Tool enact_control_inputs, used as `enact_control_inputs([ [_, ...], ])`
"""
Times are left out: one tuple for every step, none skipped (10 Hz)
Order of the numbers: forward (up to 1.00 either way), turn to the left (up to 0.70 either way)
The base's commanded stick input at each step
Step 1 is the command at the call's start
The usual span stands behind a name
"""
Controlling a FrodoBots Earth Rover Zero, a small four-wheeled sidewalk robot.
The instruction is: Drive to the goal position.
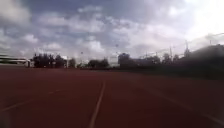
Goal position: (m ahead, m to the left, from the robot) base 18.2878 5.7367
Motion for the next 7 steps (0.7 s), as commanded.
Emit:
enact_control_inputs([
  [0.70, 0.00],
  [0.70, 0.00],
  [0.70, 0.00],
  [0.70, 0.00],
  [0.70, 0.00],
  [0.70, 0.00],
  [0.70, 0.00],
])
